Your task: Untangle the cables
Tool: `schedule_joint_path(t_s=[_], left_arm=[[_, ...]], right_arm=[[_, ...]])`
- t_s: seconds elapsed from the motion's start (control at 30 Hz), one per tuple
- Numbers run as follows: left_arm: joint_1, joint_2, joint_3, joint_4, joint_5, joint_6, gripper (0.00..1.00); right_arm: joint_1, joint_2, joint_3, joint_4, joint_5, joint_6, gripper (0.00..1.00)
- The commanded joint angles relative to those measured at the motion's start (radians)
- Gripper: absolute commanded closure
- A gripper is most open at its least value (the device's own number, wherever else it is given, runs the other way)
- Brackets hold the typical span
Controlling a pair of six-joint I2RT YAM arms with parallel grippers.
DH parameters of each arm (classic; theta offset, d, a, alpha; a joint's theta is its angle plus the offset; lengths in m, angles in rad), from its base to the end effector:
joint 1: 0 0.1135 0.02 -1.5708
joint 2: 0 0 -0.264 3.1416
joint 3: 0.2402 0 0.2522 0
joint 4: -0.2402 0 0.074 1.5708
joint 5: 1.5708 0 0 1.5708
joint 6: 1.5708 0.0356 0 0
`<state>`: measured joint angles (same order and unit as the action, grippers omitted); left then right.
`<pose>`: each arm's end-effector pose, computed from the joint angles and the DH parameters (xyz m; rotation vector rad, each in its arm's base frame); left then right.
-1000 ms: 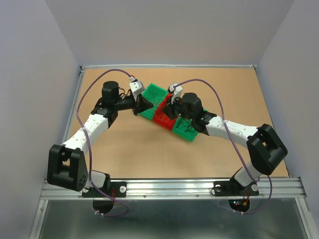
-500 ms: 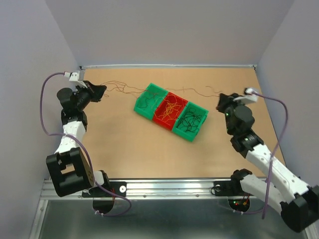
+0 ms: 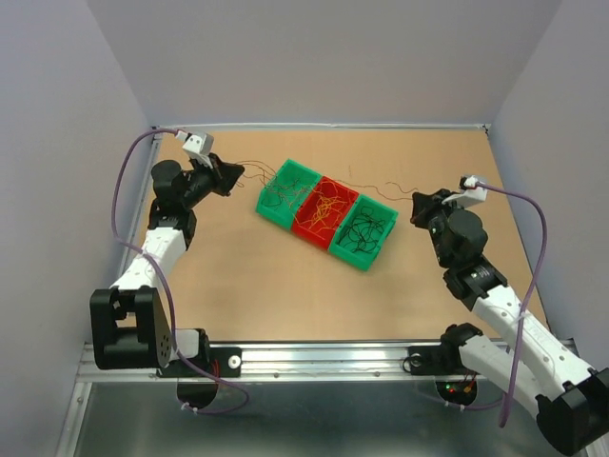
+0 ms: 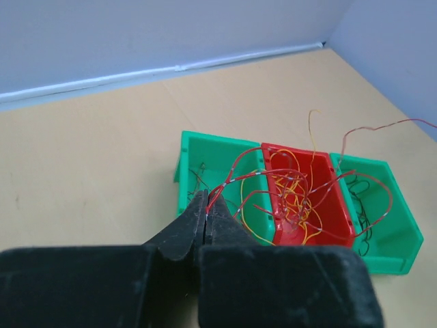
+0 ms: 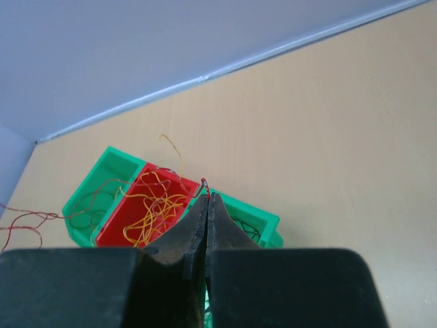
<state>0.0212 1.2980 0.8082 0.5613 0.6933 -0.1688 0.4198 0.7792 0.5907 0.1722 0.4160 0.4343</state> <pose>0.2948 -0.0165 0.3127 0.4210 1.4914 -0.6349 0.1799 0.0645 0.3103 0.3358 1.5601 0.3365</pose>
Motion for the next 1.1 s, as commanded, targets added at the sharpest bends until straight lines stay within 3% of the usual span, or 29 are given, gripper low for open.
schedule_joint_path(t_s=[0.0,0.13,0.37,0.57,0.87,1.07], left_arm=[[-0.018,0.023,0.075,-0.047,-0.029,0.112,1.0],[-0.078,0.086,0.129,-0.129,-0.018,0.164,1.0],[-0.171,0.196,0.207,-0.213,-0.216,0.239,1.0],[-0.23,0.257,0.247,-0.247,-0.355,0.279,1.0],[-0.265,0.227,0.214,-0.196,-0.564,0.298,1.0],[-0.265,0.172,0.171,-0.159,-0.601,0.281,1.0]], right_arm=[[0.005,-0.003,0.041,0.016,-0.106,-0.029,0.99],[0.005,0.02,0.057,0.036,-0.27,-0.063,1.0],[0.005,0.107,0.083,0.137,-0.54,-0.066,1.0],[0.023,0.285,0.203,0.294,-0.779,-0.023,0.99],[0.177,0.688,0.546,0.369,-0.829,-0.031,0.99],[0.181,0.961,0.8,0.08,-0.689,-0.049,0.99]])
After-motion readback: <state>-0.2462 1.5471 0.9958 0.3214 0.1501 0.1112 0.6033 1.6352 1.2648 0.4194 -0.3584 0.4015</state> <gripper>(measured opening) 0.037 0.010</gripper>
